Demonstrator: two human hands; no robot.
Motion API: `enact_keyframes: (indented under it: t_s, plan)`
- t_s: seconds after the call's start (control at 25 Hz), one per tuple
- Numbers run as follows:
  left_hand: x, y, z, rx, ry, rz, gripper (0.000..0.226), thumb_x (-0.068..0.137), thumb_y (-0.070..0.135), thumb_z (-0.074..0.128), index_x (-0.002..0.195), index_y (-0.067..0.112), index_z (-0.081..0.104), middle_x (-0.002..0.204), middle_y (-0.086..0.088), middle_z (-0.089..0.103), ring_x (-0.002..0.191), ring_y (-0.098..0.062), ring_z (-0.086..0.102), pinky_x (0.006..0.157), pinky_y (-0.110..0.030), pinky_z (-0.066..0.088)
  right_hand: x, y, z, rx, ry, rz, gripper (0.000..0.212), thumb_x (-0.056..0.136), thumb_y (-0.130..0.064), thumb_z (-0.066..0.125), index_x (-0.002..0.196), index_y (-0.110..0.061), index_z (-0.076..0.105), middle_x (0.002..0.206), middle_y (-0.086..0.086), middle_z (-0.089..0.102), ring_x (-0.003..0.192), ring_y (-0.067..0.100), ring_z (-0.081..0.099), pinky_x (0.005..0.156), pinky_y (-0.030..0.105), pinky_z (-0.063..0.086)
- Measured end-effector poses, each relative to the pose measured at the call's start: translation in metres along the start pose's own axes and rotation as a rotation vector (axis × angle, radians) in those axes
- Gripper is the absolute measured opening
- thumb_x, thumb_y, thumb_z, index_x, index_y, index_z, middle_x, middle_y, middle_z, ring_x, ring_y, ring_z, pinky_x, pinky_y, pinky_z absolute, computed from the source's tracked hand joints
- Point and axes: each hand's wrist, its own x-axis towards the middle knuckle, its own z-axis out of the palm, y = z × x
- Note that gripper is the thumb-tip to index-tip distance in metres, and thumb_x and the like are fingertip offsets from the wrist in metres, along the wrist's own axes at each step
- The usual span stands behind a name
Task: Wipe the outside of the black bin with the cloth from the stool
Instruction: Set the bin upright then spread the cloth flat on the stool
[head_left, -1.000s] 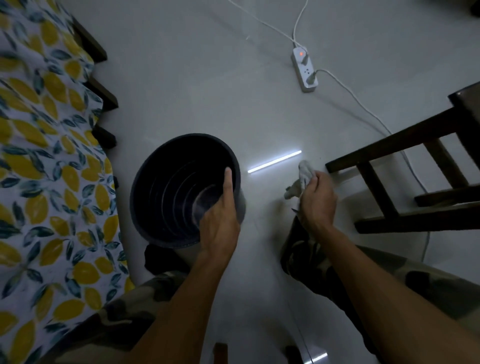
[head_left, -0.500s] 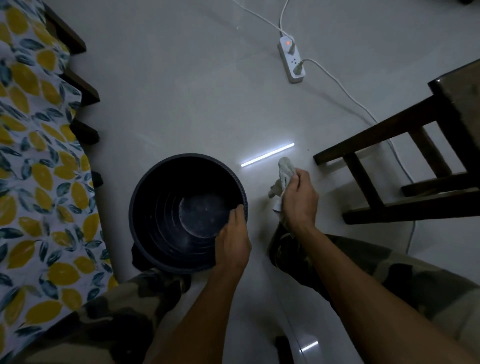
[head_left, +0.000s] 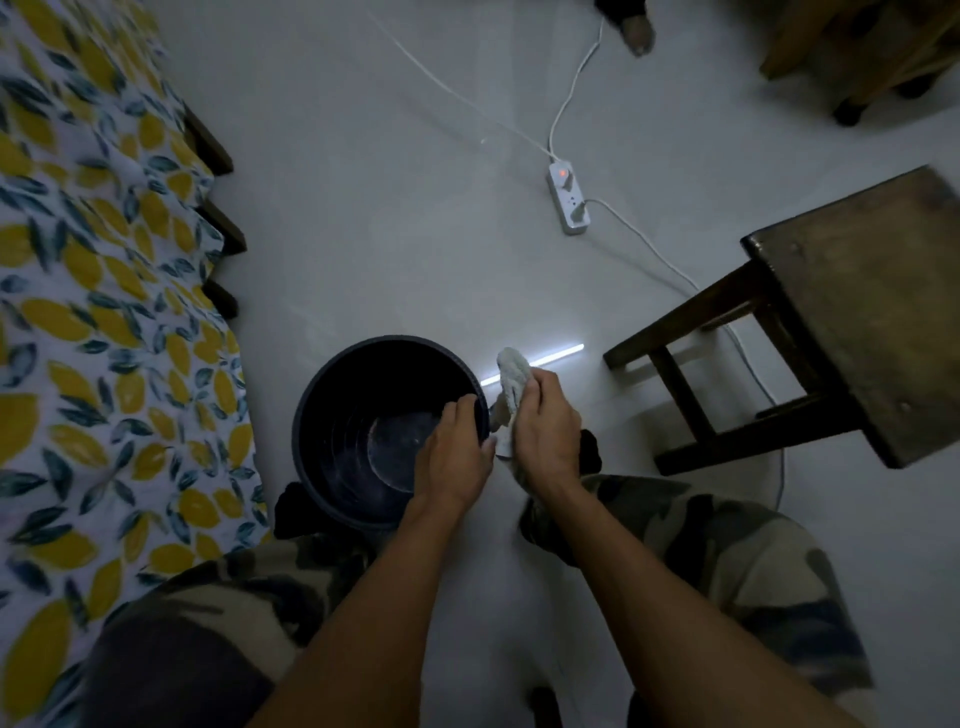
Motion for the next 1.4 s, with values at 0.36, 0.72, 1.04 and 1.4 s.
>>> enact_keyframes:
  t_s: [0.36, 0.72, 1.04, 1.4]
  plan:
    - [-0.057, 0.052, -0.105, -1.16, 0.089, -0.362, 0.044, 0.104, 0.039, 0.04, 0.093, 0.012, 0.073, 0.092, -0.01, 0.075, 0.091, -0.027, 0.069, 0.075, -0.033, 0.052, -0.086, -0.086, -0.067, 0.105, -0.175, -0.341, 0.022, 0.099, -0.039, 0.06, 0.106, -0.029, 0.078, 0.103, -0.011, 0.077, 0.096, 0.004, 0.069, 0.09, 0.03, 0.057]
    - [-0.138, 0.065, -0.199, -1.375, 0.098, 0.143, 0.059, 0.067, 0.01, 0.075, 0.12, -0.012, 0.061, 0.117, -0.027, 0.066, 0.105, -0.041, 0.063, 0.096, -0.045, 0.05, -0.13, -0.162, -0.126, 0.512, -0.288, -0.054, 0.057, 0.079, -0.04, 0.083, 0.125, -0.014, 0.061, 0.119, 0.01, 0.07, 0.105, 0.023, 0.072, 0.095, 0.042, 0.06]
    - [-0.187, 0.076, -0.225, -1.391, -0.089, 0.174, 0.063, 0.091, 0.052, 0.062, 0.123, -0.001, 0.069, 0.12, -0.023, 0.07, 0.111, -0.035, 0.068, 0.101, -0.044, 0.051, -0.163, -0.173, -0.17, 0.5, -0.511, -0.172, 0.013, 0.093, -0.015, 0.076, 0.086, -0.009, 0.067, 0.089, 0.016, 0.07, 0.079, 0.023, 0.065, 0.066, 0.03, 0.053]
    - [-0.177, 0.082, -0.23, -1.036, 0.294, 0.21, 0.021, 0.089, 0.034, 0.073, 0.098, 0.015, 0.071, 0.097, -0.002, 0.074, 0.096, -0.019, 0.065, 0.075, -0.025, 0.049, -0.188, -0.2, -0.211, 0.183, -0.362, -0.584, 0.015, 0.088, -0.026, 0.078, 0.097, -0.015, 0.08, 0.08, -0.002, 0.076, 0.077, 0.013, 0.068, 0.077, 0.033, 0.055]
